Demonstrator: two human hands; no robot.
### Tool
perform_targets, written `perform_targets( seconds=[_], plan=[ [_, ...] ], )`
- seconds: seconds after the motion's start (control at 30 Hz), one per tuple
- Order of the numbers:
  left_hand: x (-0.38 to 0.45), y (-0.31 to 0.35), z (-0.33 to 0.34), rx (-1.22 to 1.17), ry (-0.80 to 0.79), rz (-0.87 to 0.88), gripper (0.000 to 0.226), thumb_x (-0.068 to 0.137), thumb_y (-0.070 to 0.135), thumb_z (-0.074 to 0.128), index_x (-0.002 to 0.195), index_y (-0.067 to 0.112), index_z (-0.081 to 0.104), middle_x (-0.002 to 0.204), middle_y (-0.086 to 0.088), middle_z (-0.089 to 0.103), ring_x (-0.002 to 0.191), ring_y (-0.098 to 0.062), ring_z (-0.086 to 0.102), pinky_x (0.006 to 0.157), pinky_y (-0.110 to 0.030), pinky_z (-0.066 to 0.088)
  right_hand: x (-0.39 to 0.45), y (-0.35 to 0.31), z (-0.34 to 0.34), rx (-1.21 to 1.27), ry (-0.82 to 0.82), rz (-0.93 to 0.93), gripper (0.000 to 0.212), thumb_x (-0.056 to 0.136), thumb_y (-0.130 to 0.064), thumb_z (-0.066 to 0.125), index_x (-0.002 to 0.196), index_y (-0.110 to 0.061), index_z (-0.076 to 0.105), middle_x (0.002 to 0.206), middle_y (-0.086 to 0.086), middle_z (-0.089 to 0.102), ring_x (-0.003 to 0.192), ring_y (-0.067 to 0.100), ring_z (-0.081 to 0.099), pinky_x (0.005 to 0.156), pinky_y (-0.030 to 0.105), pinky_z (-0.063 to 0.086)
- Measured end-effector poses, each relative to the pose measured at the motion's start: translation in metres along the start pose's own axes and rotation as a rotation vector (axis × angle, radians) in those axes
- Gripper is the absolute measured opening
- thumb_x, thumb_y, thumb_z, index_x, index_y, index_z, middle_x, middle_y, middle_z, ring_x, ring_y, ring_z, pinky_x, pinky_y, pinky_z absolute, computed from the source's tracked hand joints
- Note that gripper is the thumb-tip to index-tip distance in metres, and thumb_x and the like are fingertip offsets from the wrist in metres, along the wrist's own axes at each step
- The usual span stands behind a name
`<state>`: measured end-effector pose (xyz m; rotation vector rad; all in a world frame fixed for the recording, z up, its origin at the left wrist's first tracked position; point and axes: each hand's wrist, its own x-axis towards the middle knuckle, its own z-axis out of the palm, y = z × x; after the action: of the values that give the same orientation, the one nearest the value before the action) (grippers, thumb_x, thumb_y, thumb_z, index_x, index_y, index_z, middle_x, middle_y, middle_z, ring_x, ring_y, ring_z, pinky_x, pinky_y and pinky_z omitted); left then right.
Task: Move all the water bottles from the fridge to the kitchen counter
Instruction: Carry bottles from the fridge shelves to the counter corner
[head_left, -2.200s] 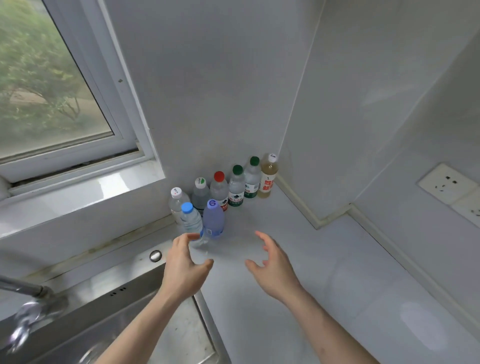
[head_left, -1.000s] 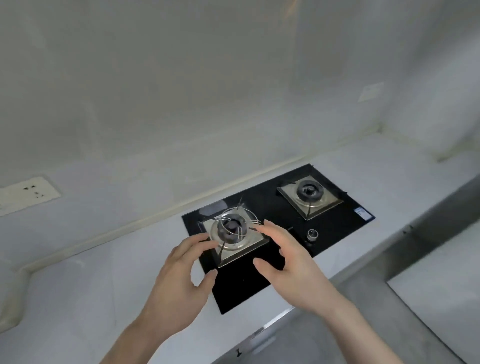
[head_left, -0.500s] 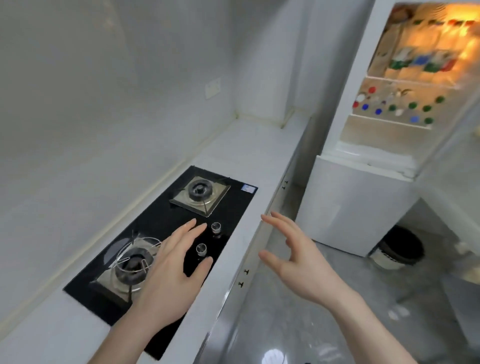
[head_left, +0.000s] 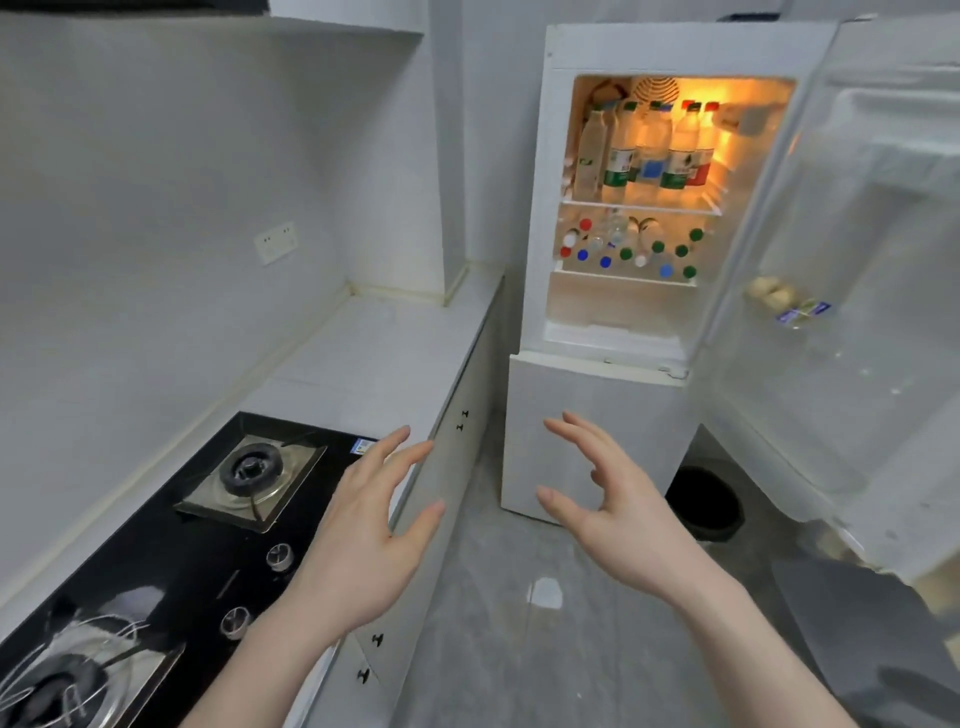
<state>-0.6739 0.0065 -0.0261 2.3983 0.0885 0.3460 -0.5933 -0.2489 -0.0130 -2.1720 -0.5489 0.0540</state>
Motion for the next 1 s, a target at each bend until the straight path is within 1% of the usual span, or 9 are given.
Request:
perform_targets(
  seconds=[0.07,0.2,0.33,0.5,0.6,0.7,0.87,1.0],
  plan=[
    [0.019,0.014,0.02,0.004,-0.001,0.013,0.054,0.096,0.044,0.061,0.147,0.048,0.043,0.158,0.036,0.02,0.147,0.009,0.018,0.12,-0.027,0.02,0.01,0.018,-0.024,-0.012,0.007,0.005,0.064,0.096,-0.038,0.07,0.151,-0.05,0.039,0.162,-0.033,0.023,0.148,-0.013,0.022,0.125,0.033,0.028],
    [0.055,0.041,0.051,0.015,-0.012,0.044,0.052,0.096,0.042,0.062,0.145,0.049,0.045,0.157,0.034,0.023,0.144,0.014,0.018,0.115,-0.018,0.017,0.03,0.049,-0.062,-0.02,0.03,0.022,0.065,0.096,-0.037,0.07,0.151,-0.05,0.039,0.162,-0.033,0.023,0.148,-0.012,0.022,0.124,0.034,0.029],
    [0.095,0.059,0.071,0.037,-0.05,0.081,0.051,0.097,0.042,0.062,0.145,0.048,0.045,0.156,0.034,0.025,0.144,0.012,0.02,0.11,-0.012,0.014,0.051,0.075,-0.088,-0.026,0.065,0.025,0.065,0.095,-0.038,0.07,0.151,-0.05,0.039,0.162,-0.033,0.023,0.148,-0.01,0.025,0.123,0.036,0.032],
    [0.159,0.068,0.091,0.031,-0.081,0.129,0.05,0.096,0.042,0.062,0.143,0.05,0.046,0.156,0.033,0.025,0.142,0.013,0.02,0.113,-0.018,0.019,0.089,0.102,-0.108,-0.032,0.106,0.048,0.066,0.094,-0.039,0.071,0.152,-0.048,0.039,0.164,-0.03,0.022,0.148,-0.008,0.027,0.122,0.036,0.033],
    [0.2,0.065,0.103,0.013,-0.094,0.157,0.049,0.095,0.042,0.064,0.14,0.052,0.047,0.155,0.034,0.026,0.143,0.011,0.022,0.115,-0.021,0.021,0.12,0.116,-0.114,-0.038,0.134,0.056,0.067,0.093,-0.039,0.072,0.151,-0.047,0.04,0.164,-0.03,0.022,0.148,-0.012,0.022,0.123,0.036,0.032],
    [0.245,0.058,0.113,0.005,-0.108,0.186,0.05,0.095,0.043,0.064,0.142,0.048,0.048,0.155,0.034,0.025,0.143,0.011,0.022,0.114,-0.019,0.02,0.157,0.126,-0.119,-0.052,0.168,0.07,0.067,0.093,-0.039,0.072,0.151,-0.049,0.04,0.164,-0.031,0.021,0.147,-0.017,0.018,0.123,0.036,0.031],
    [0.333,0.042,0.12,-0.006,-0.138,0.227,0.05,0.095,0.044,0.063,0.142,0.046,0.048,0.156,0.035,0.024,0.143,0.011,0.021,0.115,-0.02,0.02,0.232,0.136,-0.121,-0.063,0.206,0.087,0.067,0.094,-0.039,0.072,0.151,-0.05,0.039,0.163,-0.033,0.021,0.148,-0.014,0.02,0.124,0.038,0.031],
    [0.402,0.032,0.117,0.001,-0.169,0.272,0.05,0.094,0.043,0.064,0.142,0.045,0.049,0.153,0.036,0.025,0.139,0.012,0.024,0.111,-0.017,0.022,0.287,0.136,-0.125,-0.072,0.263,0.108,0.065,0.095,-0.039,0.07,0.151,-0.05,0.039,0.163,-0.031,0.023,0.149,-0.01,0.021,0.123,0.039,0.032]
  ],
)
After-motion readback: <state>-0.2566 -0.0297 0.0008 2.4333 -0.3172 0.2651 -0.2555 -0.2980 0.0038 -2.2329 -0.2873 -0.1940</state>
